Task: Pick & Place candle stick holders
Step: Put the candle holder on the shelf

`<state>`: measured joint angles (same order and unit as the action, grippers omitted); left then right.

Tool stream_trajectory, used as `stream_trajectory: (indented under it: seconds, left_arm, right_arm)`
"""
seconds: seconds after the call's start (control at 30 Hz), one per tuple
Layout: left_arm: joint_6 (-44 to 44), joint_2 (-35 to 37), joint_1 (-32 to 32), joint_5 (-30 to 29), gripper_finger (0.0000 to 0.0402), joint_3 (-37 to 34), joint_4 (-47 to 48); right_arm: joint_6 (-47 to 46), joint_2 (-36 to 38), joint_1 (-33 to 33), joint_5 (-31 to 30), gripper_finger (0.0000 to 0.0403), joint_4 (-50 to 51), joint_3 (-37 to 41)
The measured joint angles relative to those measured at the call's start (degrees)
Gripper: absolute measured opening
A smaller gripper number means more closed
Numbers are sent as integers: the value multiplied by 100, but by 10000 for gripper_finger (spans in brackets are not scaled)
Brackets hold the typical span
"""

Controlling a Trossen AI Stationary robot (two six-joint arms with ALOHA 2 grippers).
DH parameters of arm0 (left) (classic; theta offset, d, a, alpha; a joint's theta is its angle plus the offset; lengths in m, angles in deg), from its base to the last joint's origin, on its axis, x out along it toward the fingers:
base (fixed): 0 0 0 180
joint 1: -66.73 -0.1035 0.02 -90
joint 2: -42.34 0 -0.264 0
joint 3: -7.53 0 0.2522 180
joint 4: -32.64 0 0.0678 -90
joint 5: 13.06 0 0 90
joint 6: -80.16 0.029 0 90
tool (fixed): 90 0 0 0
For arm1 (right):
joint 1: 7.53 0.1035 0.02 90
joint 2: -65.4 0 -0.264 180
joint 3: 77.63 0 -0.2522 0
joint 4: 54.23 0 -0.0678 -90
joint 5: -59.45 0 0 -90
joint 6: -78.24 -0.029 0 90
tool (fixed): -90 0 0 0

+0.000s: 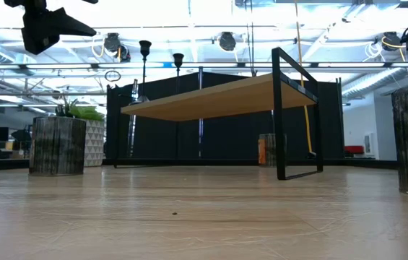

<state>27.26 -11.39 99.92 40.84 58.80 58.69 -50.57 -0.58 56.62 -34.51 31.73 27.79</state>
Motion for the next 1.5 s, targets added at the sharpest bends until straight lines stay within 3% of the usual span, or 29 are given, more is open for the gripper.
stream_trajectory:
  seconds: [0.23,0.73,0.97,1.2,1.5]
  left_arm:
    - [185,0,-4,0,225,0,-12]
    - [239,0,-4,0,225,0,-14]
    - [321,1,-4,0,225,0,-14]
    - [524,1,-4,-2,225,0,-12]
    - [524,0,-15,-2,225,0,-12]
  right_arm:
    - [389,-8,-265,-92,13,833,-644]
    - [2049,-13,-1462,-97,12,1232,-1873]
    - [2854,-2,-2000,-822,12,1140,-2565]
    - [4190,-12,-2526,-1561,12,-393,-2784]
    - [6289,-133,-3489,-1459,12,-2695,-2784]
